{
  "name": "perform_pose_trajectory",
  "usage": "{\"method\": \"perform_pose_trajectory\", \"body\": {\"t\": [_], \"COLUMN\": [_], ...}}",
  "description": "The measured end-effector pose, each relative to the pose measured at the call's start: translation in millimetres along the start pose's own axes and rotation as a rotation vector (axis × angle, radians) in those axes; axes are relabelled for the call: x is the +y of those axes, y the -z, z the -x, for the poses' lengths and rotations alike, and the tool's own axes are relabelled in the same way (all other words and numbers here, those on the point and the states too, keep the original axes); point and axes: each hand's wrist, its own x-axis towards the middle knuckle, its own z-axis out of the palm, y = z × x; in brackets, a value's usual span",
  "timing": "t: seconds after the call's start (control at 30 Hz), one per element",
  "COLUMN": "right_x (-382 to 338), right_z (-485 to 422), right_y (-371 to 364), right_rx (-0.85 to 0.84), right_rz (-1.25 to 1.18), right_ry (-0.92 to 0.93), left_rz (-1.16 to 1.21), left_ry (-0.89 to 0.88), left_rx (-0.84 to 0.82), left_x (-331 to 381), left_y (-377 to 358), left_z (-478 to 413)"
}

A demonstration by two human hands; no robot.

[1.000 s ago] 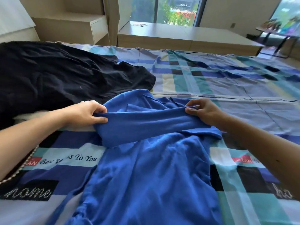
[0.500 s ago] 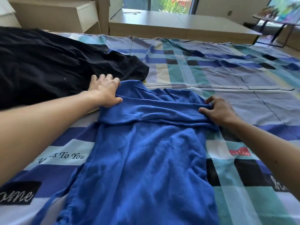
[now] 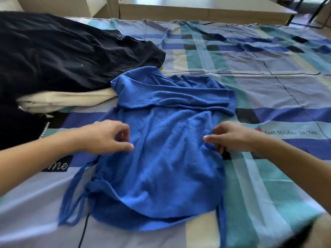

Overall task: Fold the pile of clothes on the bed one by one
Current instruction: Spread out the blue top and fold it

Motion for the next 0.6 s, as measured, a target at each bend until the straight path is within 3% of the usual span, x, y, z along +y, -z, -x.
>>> {"method": "perform_pose_trajectory", "body": {"t": [0.07,0.13,0.23,0.33,0.4,0.6], "right_x": [-6,-12,-10,0,6,1], "right_z": [21,41,58,69,77,85], "right_y": [-13,-19,-25,-39,-52,-77], "right_rx": [-0.054,-0.109,-0.218,-0.292,-0.276,0.062], "right_rz": [-0.147,-0.291,-0.417,-0.474,-0.35,-0.09], "right_ry": [0.056,0.075,0.155,0.256,0.335,0.446], "left_rz": [-0.074,-0.068,-0.151,-0.283,-0.17,0.204], "left_ry": [-0.126,-0.144,-0.195,-0.261,-0.291,-0.129], "left_rx": [-0.124,-0.252,-0.314,-0.141,0.025,0.313], "left_x": [6,8,9,14,14,14], "left_y": [2,3,-3,-26,-35,-39], "left_z": [22,42,63,74,74,62]}}
